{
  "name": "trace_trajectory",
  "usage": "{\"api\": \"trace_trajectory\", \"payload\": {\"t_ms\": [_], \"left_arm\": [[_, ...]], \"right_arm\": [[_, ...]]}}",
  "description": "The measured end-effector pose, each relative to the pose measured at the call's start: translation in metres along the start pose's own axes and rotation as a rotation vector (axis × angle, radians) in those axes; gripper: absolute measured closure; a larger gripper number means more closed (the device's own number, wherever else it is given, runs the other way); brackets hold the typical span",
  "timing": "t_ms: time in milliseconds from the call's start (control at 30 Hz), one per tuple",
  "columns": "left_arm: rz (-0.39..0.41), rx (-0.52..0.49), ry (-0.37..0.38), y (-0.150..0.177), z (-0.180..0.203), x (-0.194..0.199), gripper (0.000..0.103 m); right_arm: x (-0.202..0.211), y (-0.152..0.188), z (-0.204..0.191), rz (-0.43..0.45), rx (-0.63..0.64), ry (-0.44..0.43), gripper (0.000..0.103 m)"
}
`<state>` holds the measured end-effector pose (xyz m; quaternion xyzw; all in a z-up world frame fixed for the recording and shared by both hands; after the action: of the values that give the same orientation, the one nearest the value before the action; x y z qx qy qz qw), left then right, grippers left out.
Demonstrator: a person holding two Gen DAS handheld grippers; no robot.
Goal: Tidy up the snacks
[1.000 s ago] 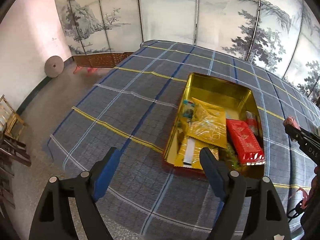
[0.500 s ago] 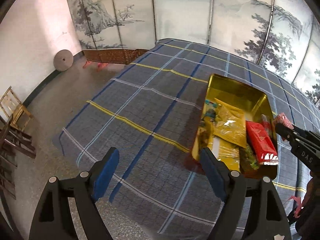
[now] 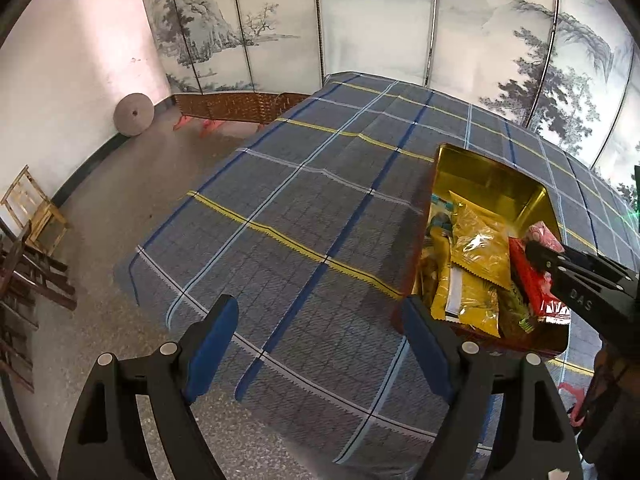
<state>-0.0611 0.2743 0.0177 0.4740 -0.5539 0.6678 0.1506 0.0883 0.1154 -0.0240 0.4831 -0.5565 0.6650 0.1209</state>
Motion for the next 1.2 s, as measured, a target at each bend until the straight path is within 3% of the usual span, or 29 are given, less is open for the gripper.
{"api": "trace_trajectory", "payload": {"t_ms": [600, 667, 767, 1000, 1200], "left_arm": [[-0.008, -0.017, 0.0, 0.004, 0.006, -0.001, 0.022], [-0.01, -0.019, -0.001, 0.004, 0.008, -0.001, 0.021], [-0.011, -0.027, -0.001, 0.005, 0.011, 0.0, 0.02], [-0.005, -0.033, -0.002, 0.004, 0.016, 0.004, 0.019], [-0.006, -0.034, 0.003, 0.005, 0.019, 0.006, 0.019]], "right_arm": [[-0.005, 0.001, -0.003, 0.007, -0.003, 0.008, 0.068], [-0.004, 0.001, -0.003, 0.007, -0.006, 0.007, 0.065], [-0.002, 0.002, -0.005, 0.01, -0.002, 0.01, 0.041], [0.005, 0.005, -0.012, 0.017, 0.034, 0.016, 0.039], [0.029, 0.01, -0.011, 0.053, 0.027, 0.026, 0.024]]}}
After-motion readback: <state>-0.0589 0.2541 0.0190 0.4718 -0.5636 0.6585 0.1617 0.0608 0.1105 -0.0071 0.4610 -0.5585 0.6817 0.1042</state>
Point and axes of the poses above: each gripper's, at about its wrist camera, not at the fingertips, and x roughly against the way its jaws point, z to its right, y to its underside, the point moved 2 cm from there along -x, roughly the way its jaws point, and after that the axes turned 1 degree about -x, right-handed, at the moved point
